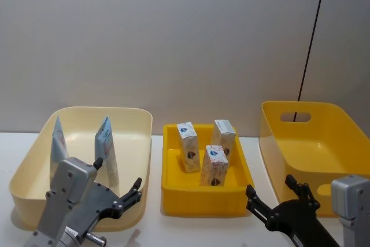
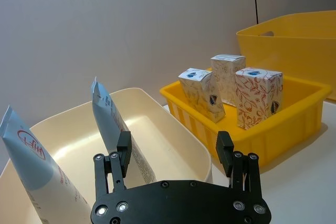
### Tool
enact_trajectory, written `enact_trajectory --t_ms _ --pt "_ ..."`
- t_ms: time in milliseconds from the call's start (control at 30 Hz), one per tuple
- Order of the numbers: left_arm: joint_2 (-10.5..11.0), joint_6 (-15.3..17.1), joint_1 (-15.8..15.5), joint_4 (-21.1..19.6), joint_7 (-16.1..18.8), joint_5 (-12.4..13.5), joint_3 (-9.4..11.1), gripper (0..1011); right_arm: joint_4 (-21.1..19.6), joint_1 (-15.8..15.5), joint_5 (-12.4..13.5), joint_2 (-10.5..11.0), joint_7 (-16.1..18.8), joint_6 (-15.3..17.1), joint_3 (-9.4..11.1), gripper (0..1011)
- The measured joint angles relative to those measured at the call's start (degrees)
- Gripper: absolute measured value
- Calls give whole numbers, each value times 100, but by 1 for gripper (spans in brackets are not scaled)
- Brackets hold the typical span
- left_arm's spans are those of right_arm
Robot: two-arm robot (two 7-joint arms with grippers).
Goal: Bimanual collaborative sorting of washing and personal care products
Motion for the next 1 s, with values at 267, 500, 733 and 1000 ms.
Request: enact_trajectory --t_ms 267,500,733,1000 --pt "0 0 0 0 0 0 0 1003 0 0 0 0 0 0 0 1002" --pt "0 0 0 0 0 0 0 1003 0 0 0 0 0 0 0 1002" --pt "0 0 0 0 0 0 0 1003 0 0 0 0 0 0 0 1002" --pt "0 0 0 0 0 0 0 1003 0 0 0 0 0 0 0 1002"
